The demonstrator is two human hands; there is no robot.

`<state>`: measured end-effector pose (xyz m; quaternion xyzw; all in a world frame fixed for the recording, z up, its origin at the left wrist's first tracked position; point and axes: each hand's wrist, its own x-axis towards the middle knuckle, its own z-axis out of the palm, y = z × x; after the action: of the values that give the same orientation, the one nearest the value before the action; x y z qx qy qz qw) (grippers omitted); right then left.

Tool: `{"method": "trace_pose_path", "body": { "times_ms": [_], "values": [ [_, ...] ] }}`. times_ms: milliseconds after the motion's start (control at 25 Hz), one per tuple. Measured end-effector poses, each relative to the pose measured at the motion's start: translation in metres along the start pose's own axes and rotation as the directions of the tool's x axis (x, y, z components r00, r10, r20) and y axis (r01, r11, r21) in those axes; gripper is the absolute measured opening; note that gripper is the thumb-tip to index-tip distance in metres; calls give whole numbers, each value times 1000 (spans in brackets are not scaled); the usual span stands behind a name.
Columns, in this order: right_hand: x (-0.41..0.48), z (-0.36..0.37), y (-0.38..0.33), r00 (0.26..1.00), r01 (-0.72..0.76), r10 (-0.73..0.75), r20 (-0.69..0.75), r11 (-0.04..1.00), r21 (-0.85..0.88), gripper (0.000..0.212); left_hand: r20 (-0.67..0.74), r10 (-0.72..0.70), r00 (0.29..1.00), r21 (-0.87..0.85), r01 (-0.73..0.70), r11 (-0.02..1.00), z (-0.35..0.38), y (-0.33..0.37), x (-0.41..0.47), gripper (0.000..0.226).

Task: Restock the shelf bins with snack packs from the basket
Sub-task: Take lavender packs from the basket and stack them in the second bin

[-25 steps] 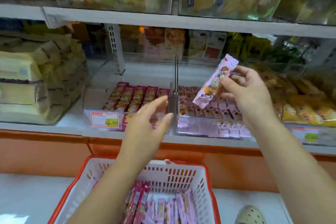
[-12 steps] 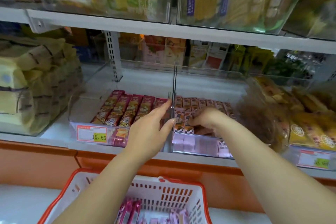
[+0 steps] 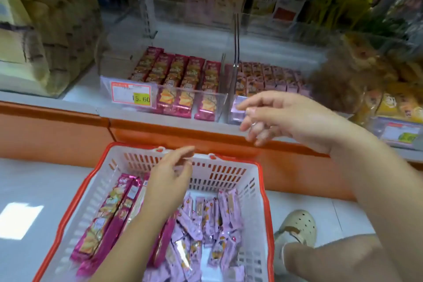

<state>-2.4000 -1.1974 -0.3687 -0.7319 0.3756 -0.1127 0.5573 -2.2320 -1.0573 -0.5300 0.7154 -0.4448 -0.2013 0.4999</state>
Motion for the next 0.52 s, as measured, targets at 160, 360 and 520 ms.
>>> {"method": "trace_pose_path", "body": {
  "times_ms": [160,360,520],
  "values": [
    [-1,71,117,905,-336,395,159,891,-305,26,346,-316,883,152,280,948,20,-72,-52,38],
    [19,166,251,808,-576,589,-2,789,-215,37,380,-457,804,205,409,889,8,-118,-75,36],
    [17,222,267,891,-424,454,-11,823,-378,53,282,-504,816,230,453,862,-4,-127,-67,35]
  ]
}}
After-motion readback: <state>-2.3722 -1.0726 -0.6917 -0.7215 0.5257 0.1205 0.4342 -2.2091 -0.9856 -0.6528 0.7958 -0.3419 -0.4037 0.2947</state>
